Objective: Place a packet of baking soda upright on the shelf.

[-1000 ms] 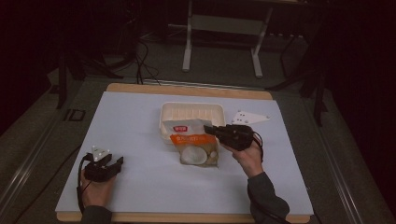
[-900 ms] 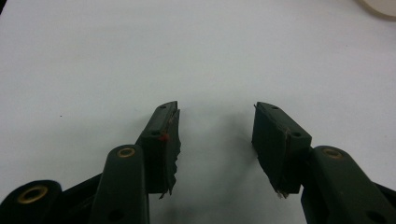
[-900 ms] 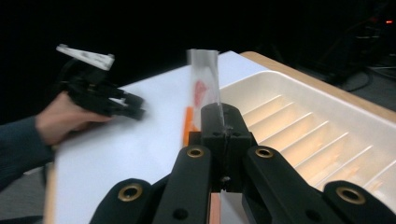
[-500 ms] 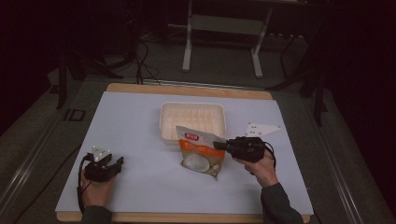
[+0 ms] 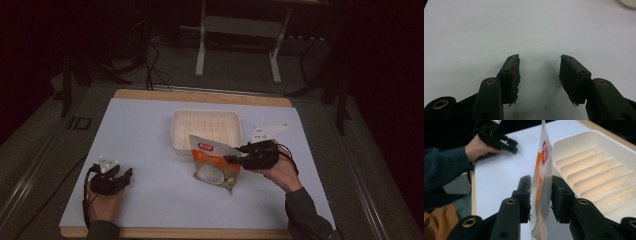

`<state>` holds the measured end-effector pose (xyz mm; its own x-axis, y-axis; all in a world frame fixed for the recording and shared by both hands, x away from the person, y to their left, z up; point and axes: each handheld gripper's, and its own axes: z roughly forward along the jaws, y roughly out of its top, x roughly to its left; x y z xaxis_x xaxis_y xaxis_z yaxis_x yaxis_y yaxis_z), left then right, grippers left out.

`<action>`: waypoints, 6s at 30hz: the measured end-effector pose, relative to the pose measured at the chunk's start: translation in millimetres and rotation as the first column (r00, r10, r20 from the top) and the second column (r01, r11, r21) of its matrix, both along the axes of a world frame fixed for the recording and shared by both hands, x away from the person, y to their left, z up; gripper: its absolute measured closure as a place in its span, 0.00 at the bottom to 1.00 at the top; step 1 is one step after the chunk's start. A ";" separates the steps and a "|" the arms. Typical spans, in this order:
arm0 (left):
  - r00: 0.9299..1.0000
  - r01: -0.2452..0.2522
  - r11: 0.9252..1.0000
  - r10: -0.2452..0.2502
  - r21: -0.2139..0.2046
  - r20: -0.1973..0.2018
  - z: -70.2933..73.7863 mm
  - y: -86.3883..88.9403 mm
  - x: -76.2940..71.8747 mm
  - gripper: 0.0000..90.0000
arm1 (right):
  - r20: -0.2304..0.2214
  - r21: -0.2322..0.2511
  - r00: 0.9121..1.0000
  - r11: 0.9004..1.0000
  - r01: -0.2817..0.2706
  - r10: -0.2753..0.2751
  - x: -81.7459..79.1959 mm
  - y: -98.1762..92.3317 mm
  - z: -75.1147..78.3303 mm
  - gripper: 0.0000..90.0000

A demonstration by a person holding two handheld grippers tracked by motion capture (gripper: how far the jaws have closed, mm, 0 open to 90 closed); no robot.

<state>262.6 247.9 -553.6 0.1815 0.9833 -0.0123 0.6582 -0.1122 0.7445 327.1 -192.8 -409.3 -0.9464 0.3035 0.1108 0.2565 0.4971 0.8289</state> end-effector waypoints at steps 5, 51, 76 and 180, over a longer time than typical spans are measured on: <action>1.000 0.000 1.000 0.000 0.002 0.001 0.0 -0.3 0.0 0.56 | -0.023 -0.059 1.000 0.998 -0.008 0.007 4.5 9.6 1.1 0.75; 1.000 -0.001 1.000 0.001 -0.001 0.001 0.1 0.1 0.1 0.56 | -0.207 0.250 0.966 0.946 0.204 -0.154 19.1 38.6 13.4 1.00; 1.000 -0.003 1.000 0.003 -0.007 0.006 0.0 0.9 -0.2 0.56 | -0.246 0.383 0.911 0.830 0.405 -0.331 37.9 59.5 22.4 1.00; 0.999 -0.014 1.000 0.014 0.010 0.044 1.9 -1.2 -1.9 0.55 | -0.313 0.490 0.691 0.513 0.705 -0.651 72.8 112.3 -3.6 1.00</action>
<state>260.7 246.7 -551.7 0.1677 0.9858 0.0054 0.6265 -0.1108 0.7715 399.9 -80.4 -412.9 -0.4578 0.7097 0.5354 0.3967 -0.3759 0.8375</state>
